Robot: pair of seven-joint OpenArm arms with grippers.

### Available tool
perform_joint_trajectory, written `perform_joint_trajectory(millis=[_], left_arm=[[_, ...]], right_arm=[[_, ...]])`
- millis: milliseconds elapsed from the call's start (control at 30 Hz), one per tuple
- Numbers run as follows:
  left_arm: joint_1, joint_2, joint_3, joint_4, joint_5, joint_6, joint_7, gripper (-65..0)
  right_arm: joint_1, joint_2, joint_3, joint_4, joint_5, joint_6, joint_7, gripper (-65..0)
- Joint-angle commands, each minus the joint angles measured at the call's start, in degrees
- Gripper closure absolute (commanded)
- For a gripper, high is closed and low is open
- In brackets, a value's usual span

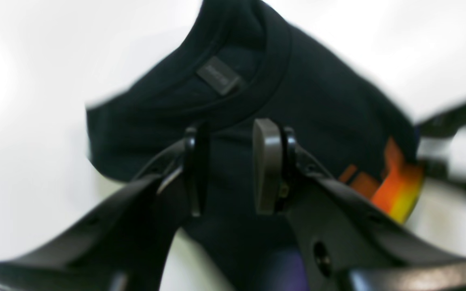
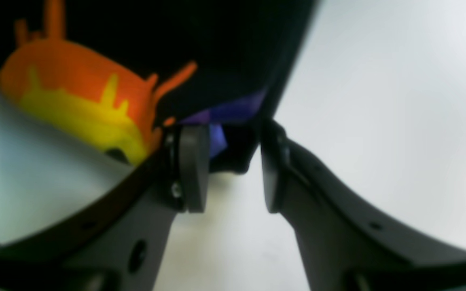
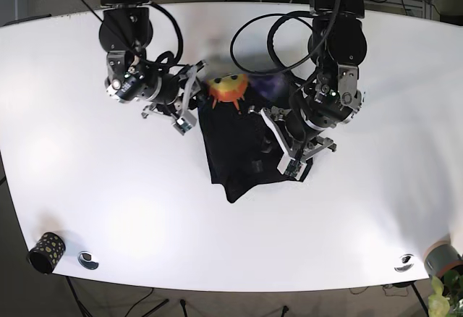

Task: Fold the T-shirt properly
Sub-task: 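Grasp the folded shirt bundle with both grippers and lift it, then carry the folded shirt off the table edge with the left gripper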

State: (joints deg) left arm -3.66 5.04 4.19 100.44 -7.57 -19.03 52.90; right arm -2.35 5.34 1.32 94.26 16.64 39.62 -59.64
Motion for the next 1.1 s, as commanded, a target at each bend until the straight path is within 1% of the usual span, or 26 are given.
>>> perform_joint_trajectory(millis=[0,167,233,300,400,500,567,667,733,767,833,900,1067], left_arm=[[-1.04,0.54,0.17,0.88,-0.65,1.05,-1.43,-17.6],[-1.04,0.46,0.08,0.79,-0.65,2.37,-1.43,-17.6],[-0.69,0.46,-0.01,0.79,-0.56,2.89,-1.43,-17.6],[-0.25,0.46,-0.01,0.7,-0.56,3.69,-1.78,-17.8],[0.1,0.19,0.25,-0.8,-0.56,5.0,-4.95,-17.8],[0.54,0.1,0.52,-4.58,-0.56,6.06,-8.03,-18.1],[0.63,-0.16,2.1,-7.74,-0.29,6.67,-9.34,-21.7],[0.72,-1.04,4.47,-11.87,1.9,9.31,-11.54,-32.5],[1.33,-1.21,5.7,-14.33,3.13,11.33,-14.0,-38.8],[2.03,-1.21,6.23,-15.48,3.49,11.69,-14.79,-40.4],[2.74,-1.21,6.67,-17.23,4.1,11.69,-15.5,-42.1],[3.0,-1.65,6.32,-19.78,4.72,11.69,-15.59,-41.9],[3.35,-5.87,6.41,-24.97,4.72,11.69,-16.38,-40.3]], right_arm=[[-1.47,-2.66,-2.25,3.46,0.98,0.38,1.22,-19.5],[-4.64,-5.21,-3.83,7.15,1.33,0.38,1.22,-19.5],[-5.52,-5.56,-3.56,8.29,1.33,0.38,1.13,-19.5],[-5.69,-5.48,-3.39,8.73,1.51,0.38,1.13,-19.5],[-5.52,-5.3,-3.39,8.64,1.16,0.38,1.13,-19.5],[-5.43,-3.89,-3.3,8.64,1.6,0.38,1.13,-19.5],[-5.43,-3.45,-3.3,8.64,1.6,0.38,1.13,-19.5],[-5.34,-3.45,-1.98,8.64,1.6,0.38,1.13,-19.5],[-5.34,-3.63,-1.28,8.64,1.6,0.38,1.13,-19.5],[-5.34,-3.63,-1.28,8.64,1.6,0.38,1.13,-19.5],[-5.34,-3.63,-1.19,8.64,1.6,0.38,1.13,-19.5],[-5.34,-3.63,-1.19,8.64,1.6,0.38,1.13,-19.5],[-5.34,-3.63,-1.19,8.82,1.6,0.38,1.13,-19.5]])
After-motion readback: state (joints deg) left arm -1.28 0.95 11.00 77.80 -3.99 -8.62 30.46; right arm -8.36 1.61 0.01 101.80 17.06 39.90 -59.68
